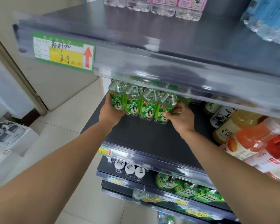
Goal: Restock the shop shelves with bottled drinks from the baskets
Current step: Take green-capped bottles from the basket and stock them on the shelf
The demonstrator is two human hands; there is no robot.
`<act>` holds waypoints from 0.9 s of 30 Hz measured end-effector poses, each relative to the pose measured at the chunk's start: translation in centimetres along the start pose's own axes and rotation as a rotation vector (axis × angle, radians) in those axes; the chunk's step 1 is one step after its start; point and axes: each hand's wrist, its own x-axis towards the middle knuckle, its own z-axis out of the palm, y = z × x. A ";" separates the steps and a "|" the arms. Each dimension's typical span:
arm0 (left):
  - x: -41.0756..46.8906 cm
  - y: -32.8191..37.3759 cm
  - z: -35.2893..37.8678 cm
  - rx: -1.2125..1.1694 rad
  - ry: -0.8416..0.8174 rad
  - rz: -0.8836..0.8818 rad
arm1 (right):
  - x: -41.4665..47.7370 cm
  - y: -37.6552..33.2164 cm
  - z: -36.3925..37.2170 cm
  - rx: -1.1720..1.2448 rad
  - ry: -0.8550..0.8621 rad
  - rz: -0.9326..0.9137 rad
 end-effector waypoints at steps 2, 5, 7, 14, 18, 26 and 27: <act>0.1 -0.1 0.1 0.023 0.005 0.019 | 0.1 -0.1 0.1 -0.015 0.010 -0.007; 0.3 -0.3 0.0 0.045 -0.008 0.034 | 0.1 -0.2 0.3 -0.033 0.008 -0.001; 0.3 -0.3 -0.2 0.043 -0.040 0.029 | 0.0 -0.2 0.2 -0.034 -0.008 0.014; -2.0 1.0 -0.2 0.220 -0.059 -0.049 | -2.7 0.1 -2.8 -0.169 -0.116 0.117; -5.5 2.8 1.1 0.384 -0.165 0.057 | -6.1 1.0 -6.1 -0.234 -0.124 0.143; -15.3 6.7 5.8 0.449 -0.452 0.314 | -15.4 4.3 -15.7 -0.505 -0.128 0.142; -16.8 6.9 6.7 0.477 -0.471 0.360 | -16.7 4.9 -17.2 -0.531 -0.129 0.156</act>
